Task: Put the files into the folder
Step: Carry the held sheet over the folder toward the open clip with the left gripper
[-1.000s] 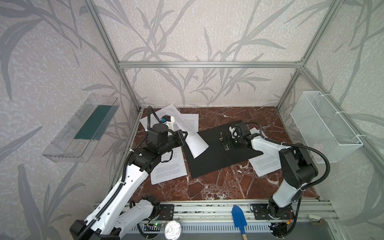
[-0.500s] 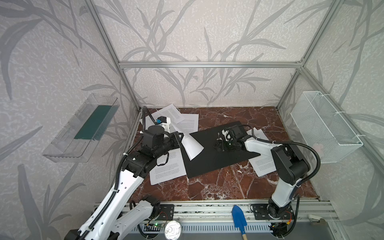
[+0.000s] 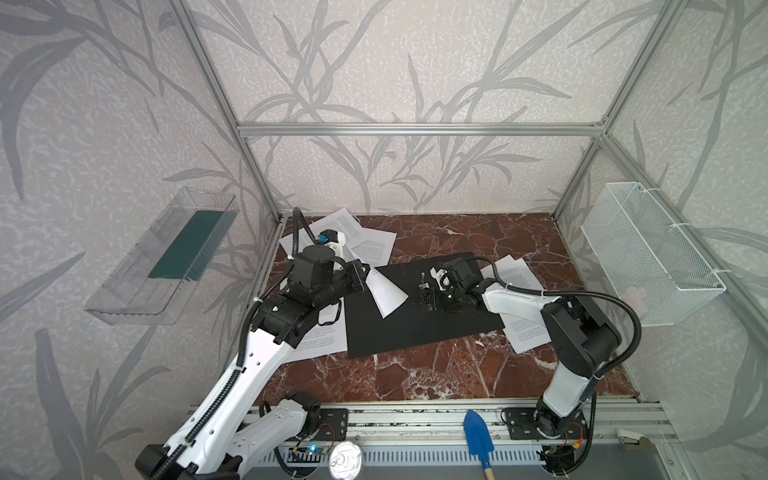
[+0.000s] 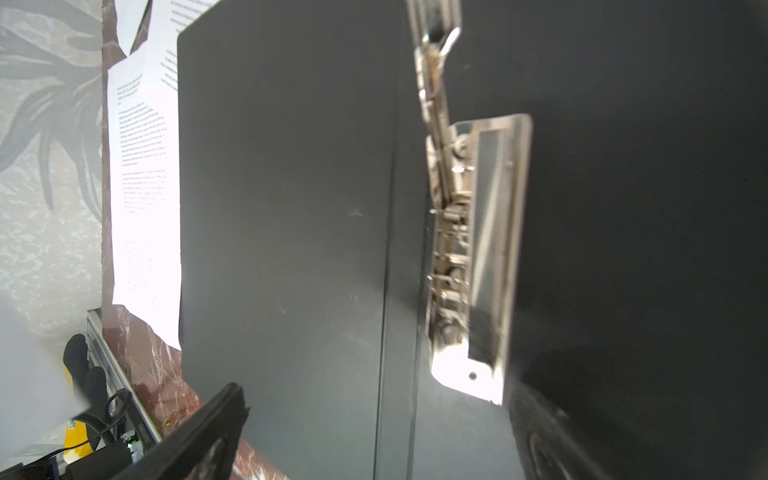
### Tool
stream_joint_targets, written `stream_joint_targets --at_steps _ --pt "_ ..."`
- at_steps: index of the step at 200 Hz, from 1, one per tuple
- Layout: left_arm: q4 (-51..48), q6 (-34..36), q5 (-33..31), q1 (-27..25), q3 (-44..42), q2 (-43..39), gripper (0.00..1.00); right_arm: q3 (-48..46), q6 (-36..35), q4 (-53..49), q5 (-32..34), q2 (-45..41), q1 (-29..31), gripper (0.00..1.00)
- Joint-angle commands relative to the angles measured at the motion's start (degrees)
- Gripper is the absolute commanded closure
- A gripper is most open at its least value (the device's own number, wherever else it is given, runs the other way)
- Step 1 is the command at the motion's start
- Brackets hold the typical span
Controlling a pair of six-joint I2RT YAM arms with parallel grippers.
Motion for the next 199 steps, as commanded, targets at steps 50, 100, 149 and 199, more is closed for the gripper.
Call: stream_joint_targets --at_steps 50,100,149,199 --pt "5.7 0.2 6.1 -10.0 11.3 15.0 1.0 -9.5 2.6 -3.5 2.7 -18.9 -16.9 0.01" --pt "6.0 2.2 6.9 -20.5 22.6 28.2 1.0 -14.1 6.2 -2.0 5.1 -24.1 -22.3 0.01" --pt "7.4 0.6 3.6 -19.8 14.2 26.9 1.0 -16.4 6.1 -1.2 7.3 -28.6 -23.5 0.01" --pt "20.1 -7.8 13.1 -5.6 -9.1 23.8 1.0 -13.5 3.6 -1.7 3.3 -25.4 -20.8 0.01"
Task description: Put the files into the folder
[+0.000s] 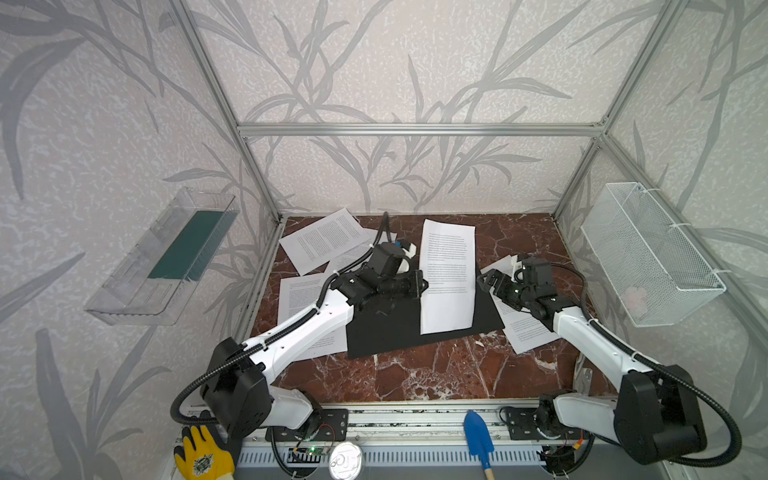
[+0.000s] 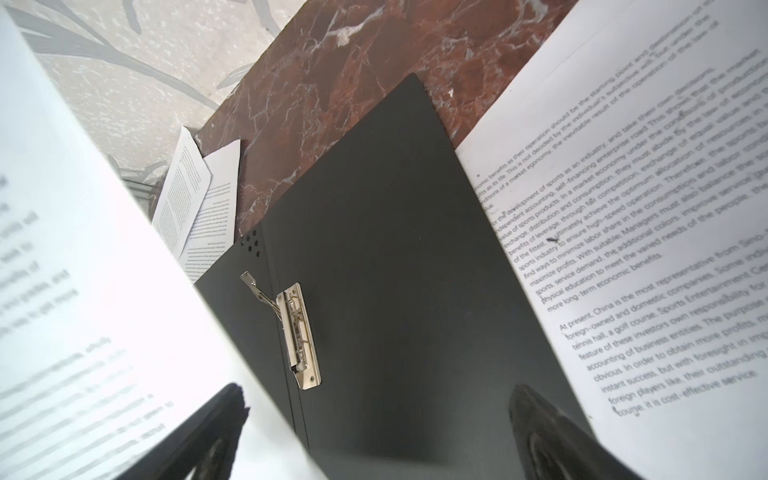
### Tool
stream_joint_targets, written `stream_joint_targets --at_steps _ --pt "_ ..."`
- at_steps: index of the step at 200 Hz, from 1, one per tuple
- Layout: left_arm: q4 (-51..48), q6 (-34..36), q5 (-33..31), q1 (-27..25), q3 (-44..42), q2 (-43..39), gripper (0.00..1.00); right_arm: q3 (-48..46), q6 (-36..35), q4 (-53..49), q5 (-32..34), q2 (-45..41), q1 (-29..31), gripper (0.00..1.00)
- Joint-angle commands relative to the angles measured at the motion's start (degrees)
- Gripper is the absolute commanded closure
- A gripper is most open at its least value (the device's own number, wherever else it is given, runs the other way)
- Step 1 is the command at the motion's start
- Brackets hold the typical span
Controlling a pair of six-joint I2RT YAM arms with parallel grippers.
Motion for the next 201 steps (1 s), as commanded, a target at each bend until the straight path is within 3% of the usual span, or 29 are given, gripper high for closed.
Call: stream_joint_targets --at_steps 1,39,64,113,159,201 --pt "6.6 -4.2 5.2 6.2 -6.9 1.0 1.0 2.5 -2.6 -0.3 -2.4 2.9 2.3 0.01" --pt "9.4 -2.5 12.7 11.7 -7.3 13.1 1.0 6.0 -5.6 -0.9 -5.9 9.7 6.3 0.01" --pt "8.7 -0.5 12.8 12.6 -6.1 18.7 1.0 6.2 -5.7 1.2 -8.9 12.4 7.1 0.01" --pt "6.9 2.8 8.6 12.8 -6.0 19.8 1.0 8.5 -7.5 1.7 -10.6 18.3 9.8 0.01" --pt "8.0 3.7 8.3 13.0 -6.3 21.6 1.0 10.8 -8.9 3.4 -14.2 24.1 12.6 0.0" --pt "6.7 4.6 7.0 13.0 -5.7 23.1 1.0 11.3 -8.9 4.9 -15.9 26.1 12.8 0.1"
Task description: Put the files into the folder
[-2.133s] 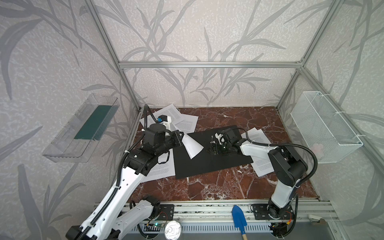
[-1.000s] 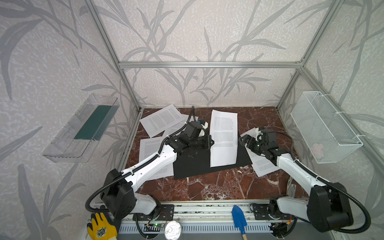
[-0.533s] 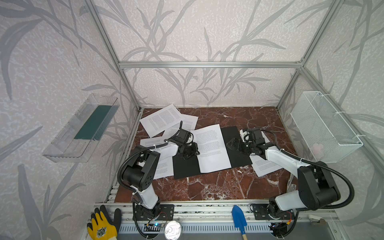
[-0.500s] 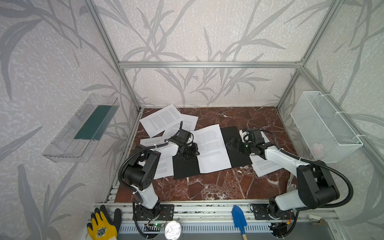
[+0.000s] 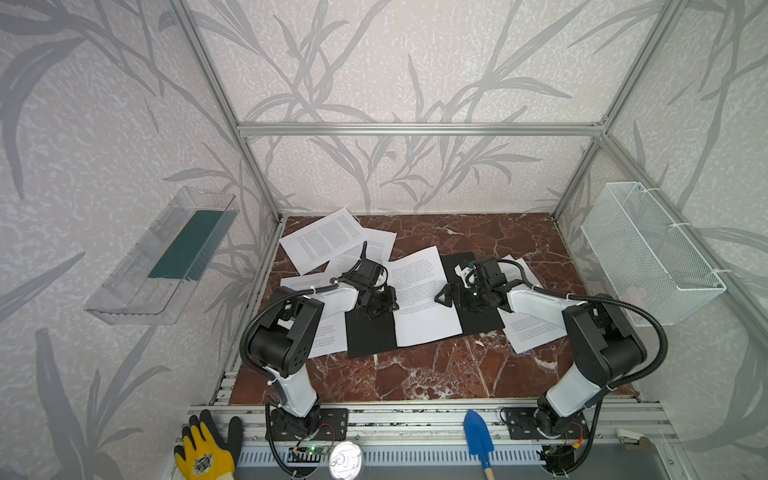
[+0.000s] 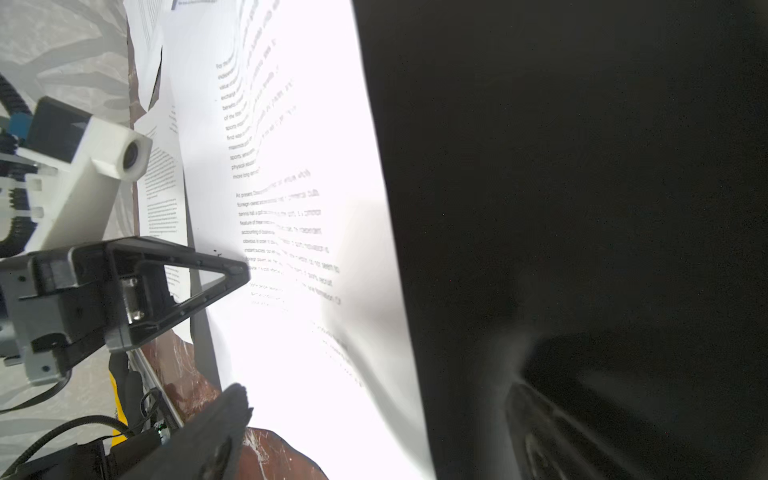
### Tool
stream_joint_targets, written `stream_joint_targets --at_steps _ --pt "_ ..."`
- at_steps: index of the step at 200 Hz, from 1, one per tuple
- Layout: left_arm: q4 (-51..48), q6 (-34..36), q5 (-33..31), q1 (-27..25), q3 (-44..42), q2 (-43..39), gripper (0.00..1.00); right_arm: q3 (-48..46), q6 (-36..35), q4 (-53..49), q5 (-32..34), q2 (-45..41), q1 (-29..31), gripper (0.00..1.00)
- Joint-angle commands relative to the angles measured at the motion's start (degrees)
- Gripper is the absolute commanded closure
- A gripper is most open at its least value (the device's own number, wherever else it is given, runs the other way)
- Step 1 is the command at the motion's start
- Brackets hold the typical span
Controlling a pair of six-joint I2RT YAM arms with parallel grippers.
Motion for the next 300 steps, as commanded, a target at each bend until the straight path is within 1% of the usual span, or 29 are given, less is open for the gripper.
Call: stream_joint_targets --at_steps 1,35,61,83,104,127,153,178,186,201,212,223,231,235,239,243,245,246,247,248,250,253,281,300 --pt "-1.0 1.7 -1.7 0.3 1.8 1.3 1.0 1.7 -0.5 2.3 -2.6 1.1 0.0 0.11" --pt "-1.3 2.2 -2.1 0.4 2.0 2.2 1.0 1.2 0.0 3.7 -4.6 0.5 0.0 0.26" --pt "-0.9 2.2 -2.0 0.4 2.1 2.5 1.0 0.9 -0.2 4.1 -5.4 -1.3 0.2 0.34" --pt "-0.6 2.2 -1.8 0.4 2.1 2.7 1.0 1.5 -1.7 2.2 -4.1 -2.3 0.8 0.44" --pt "-0.4 2.2 -1.4 0.4 2.0 2.6 1.0 2.4 -3.4 0.2 -2.1 -2.6 1.8 0.51" --pt "-0.2 2.2 -1.3 0.4 1.9 2.4 1.0 2.8 -3.8 -0.2 -1.8 -2.1 2.4 0.58" --pt "-0.1 2.3 -1.2 0.4 1.8 2.4 1.0 3.1 -4.1 -0.7 -1.3 -2.0 2.6 0.69" --pt "0.1 2.2 -0.8 0.4 1.9 2.3 1.0 3.5 -4.5 -1.6 -0.3 -2.3 2.9 0.81" --pt "0.3 2.2 -0.6 0.4 1.8 2.3 1.0 3.7 -4.6 -2.1 0.2 -2.5 2.9 0.87" --pt "0.3 2.1 -0.3 0.4 1.7 1.6 1.0 4.0 -4.9 -3.3 1.1 -3.2 3.0 1.0" --pt "0.4 2.0 -0.2 0.3 1.4 0.4 1.0 4.1 -5.1 -4.4 2.2 -4.2 3.0 1.0" --pt "0.5 1.9 -0.1 0.3 0.6 -1.6 1.0 4.2 -5.5 -6.3 4.7 -5.8 3.0 1.0" --pt "0.6 1.9 -0.5 0.2 0.1 -3.6 0.95 4.3 -5.9 -7.3 6.2 -6.8 3.0 1.0" --pt "0.6 1.9 -0.7 0.2 -0.3 -4.7 0.92 4.3 -6.1 -7.8 6.7 -7.4 3.0 1.0" --pt "0.5 1.9 -1.1 0.1 -0.7 -6.0 0.86 4.4 -6.4 -8.6 7.2 -7.9 3.0 1.0" --pt "0.5 1.9 -1.7 0.0 -1.1 -7.3 0.66 4.8 -6.6 -9.7 7.8 -8.5 3.0 1.0" --pt "0.3 2.0 -1.9 0.0 -1.3 -8.0 0.41 4.8 -6.7 -10.0 7.9 -8.6 3.0 1.0" --pt "0.3 2.0 -2.2 0.0 -1.3 -8.4 0.26 4.8 -6.8 -10.2 8.1 -8.7 3.0 1.0" --pt "0.2 2.0 -2.3 -0.1 -1.4 -8.6 0.14 4.9 -6.9 -10.4 8.3 -8.7 3.0 1.0" --pt "0.2 2.0 -2.5 -0.1 -1.5 -9.1 0.08 5.2 -7.0 -11.0 8.6 -9.0 3.0 1.0" --pt "0.0 2.0 -2.8 -0.2 -1.6 -9.7 0.03 5.2 -7.1 -11.2 8.7 -9.0 3.0 1.0" --pt "-0.3 2.2 -3.3 -0.2 -1.8 -10.8 0.01 5.5 -7.3 -11.9 9.3 -9.2 3.0 1.0" --pt "-1.5 3.0 -7.6 -0.6 -5.1 -22.5 0.01 8.1 -10.0 -18.7 15.1 -9.9 2.9 1.0" --pt "-3.7 4.9 -12.4 -1.3 -6.4 -31.3 0.01 9.6 -11.0 -22.0 19.9 -9.3 2.9 1.0"
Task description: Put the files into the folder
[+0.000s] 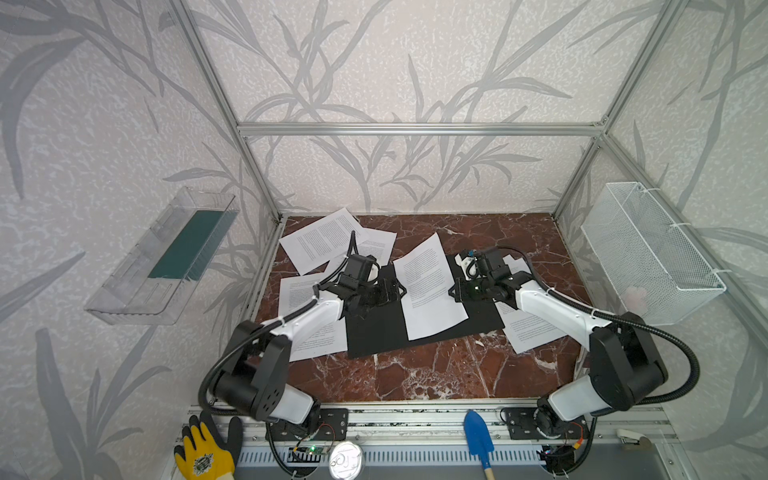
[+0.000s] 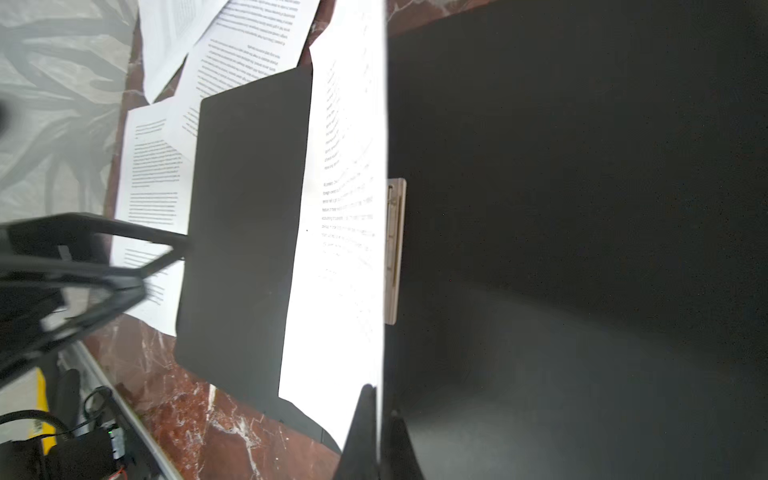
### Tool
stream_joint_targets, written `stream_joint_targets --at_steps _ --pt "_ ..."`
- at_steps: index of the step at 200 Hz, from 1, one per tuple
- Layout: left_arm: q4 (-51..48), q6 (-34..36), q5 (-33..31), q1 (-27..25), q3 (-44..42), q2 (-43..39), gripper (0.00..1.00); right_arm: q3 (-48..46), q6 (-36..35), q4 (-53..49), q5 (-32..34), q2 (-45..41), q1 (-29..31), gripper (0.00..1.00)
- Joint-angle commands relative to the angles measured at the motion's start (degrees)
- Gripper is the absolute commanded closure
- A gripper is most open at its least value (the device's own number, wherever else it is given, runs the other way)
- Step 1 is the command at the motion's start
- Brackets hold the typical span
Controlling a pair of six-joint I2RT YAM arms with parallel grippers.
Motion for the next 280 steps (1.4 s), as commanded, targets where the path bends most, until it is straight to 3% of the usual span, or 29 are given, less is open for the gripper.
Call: stream_joint_targets --at_steps 1,38,63,145,280 --pt "-3.1 3.0 -7.2 -0.9 -2.1 -10.3 0.01 2.4 -2.9 -8.1 8.5 -0.5 0.0 1.0" --pt "4.5 4.6 -11.7 -4.3 -9.3 -26.0 0.01 2.6 -3.8 -10.9 19.1 -2.2 -0.1 1.0" --pt "7.9 5.0 -12.4 -5.0 -12.3 -31.0 0.01 3.5 -5.4 -13.2 25.5 -3.0 0.0 1.0" --pt "3.5 5.4 -14.9 -7.3 -8.5 -25.0 0.01 4.5 -4.5 -16.3 36.1 -2.6 -0.2 1.0" --pt "9.1 5.9 -12.8 -7.3 -11.0 -24.6 0.01 4.2 -6.2 -12.3 22.8 2.3 -1.5 1.0"
